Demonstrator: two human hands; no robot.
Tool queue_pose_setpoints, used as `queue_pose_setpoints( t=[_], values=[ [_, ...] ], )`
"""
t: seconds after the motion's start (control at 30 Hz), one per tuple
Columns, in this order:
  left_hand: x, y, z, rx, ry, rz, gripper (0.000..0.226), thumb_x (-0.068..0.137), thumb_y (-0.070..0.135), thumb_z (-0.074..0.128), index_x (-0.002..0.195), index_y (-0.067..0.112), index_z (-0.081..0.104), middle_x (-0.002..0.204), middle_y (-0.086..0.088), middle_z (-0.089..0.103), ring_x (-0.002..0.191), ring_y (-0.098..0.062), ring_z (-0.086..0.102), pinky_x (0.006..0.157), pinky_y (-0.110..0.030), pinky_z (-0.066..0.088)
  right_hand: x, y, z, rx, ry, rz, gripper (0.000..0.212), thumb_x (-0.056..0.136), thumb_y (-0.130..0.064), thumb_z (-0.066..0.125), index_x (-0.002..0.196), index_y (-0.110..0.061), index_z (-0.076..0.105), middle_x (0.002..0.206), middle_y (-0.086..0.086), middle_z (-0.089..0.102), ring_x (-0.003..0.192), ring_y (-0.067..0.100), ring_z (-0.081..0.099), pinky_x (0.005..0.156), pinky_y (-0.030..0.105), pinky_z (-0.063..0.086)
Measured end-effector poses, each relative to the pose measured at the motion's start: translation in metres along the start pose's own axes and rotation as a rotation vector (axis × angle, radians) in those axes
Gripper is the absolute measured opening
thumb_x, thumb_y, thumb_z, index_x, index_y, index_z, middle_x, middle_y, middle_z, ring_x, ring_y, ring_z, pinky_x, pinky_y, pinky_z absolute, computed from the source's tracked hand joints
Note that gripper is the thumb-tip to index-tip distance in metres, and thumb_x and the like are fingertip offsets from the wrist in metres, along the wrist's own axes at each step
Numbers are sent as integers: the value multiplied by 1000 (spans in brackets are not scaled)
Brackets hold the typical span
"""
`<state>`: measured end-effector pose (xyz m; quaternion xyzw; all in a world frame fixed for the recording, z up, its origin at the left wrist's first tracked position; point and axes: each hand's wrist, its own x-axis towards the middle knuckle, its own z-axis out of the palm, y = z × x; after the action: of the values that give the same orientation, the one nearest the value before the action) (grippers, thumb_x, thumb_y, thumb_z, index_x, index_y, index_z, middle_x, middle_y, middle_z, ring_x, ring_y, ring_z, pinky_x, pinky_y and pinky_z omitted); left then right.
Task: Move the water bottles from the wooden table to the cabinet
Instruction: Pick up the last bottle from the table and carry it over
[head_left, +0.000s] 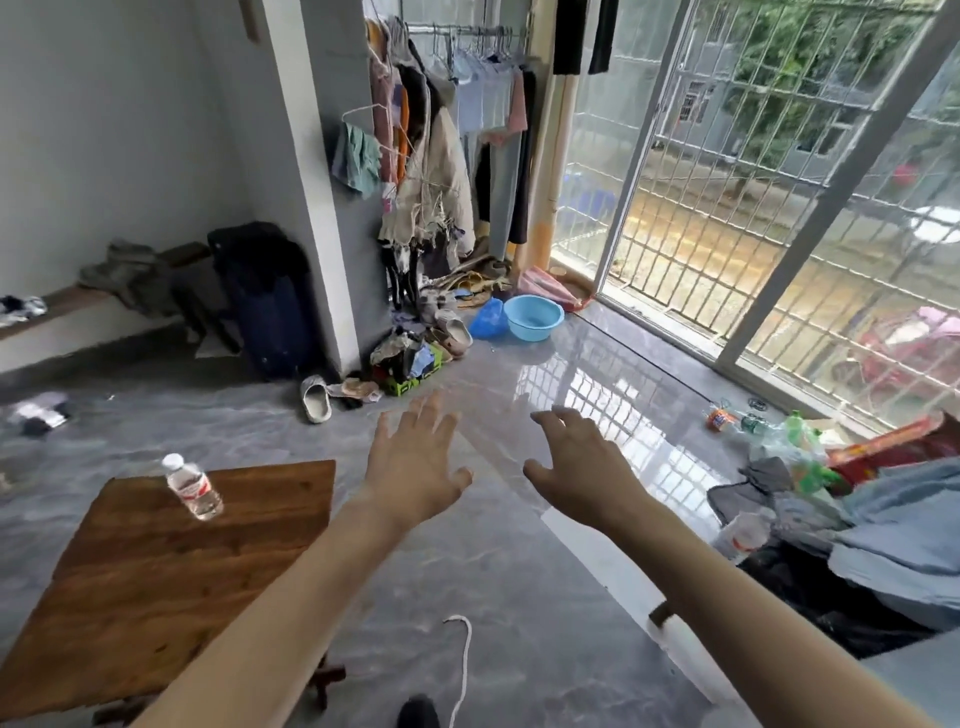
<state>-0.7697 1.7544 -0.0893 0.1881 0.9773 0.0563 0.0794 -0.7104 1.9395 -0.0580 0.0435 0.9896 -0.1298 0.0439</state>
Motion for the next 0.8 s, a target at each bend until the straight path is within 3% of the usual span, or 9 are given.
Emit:
queue_pose_setpoints(
  t=[0.47,0.8],
  values=[
    [156,-135,-29,50,18,-220,77,100,57,44,163,24,12,172,-3,-6,159,-23,-4,126,-52,5,241,-88,11,-49,-80,-250,59,92,-38,56,146,-21,40,149,5,42,136,25,40,112,41,36],
    [151,-246,-32,-24,-3,-472,77,103,57,41,163,23,7,172,-7,-10,159,-27,-6,126,-54,5,335,-191,44,-131,-222,-495,61,92,-40,54,147,-19,37,154,7,36,138,29,37,110,45,39]
  ],
)
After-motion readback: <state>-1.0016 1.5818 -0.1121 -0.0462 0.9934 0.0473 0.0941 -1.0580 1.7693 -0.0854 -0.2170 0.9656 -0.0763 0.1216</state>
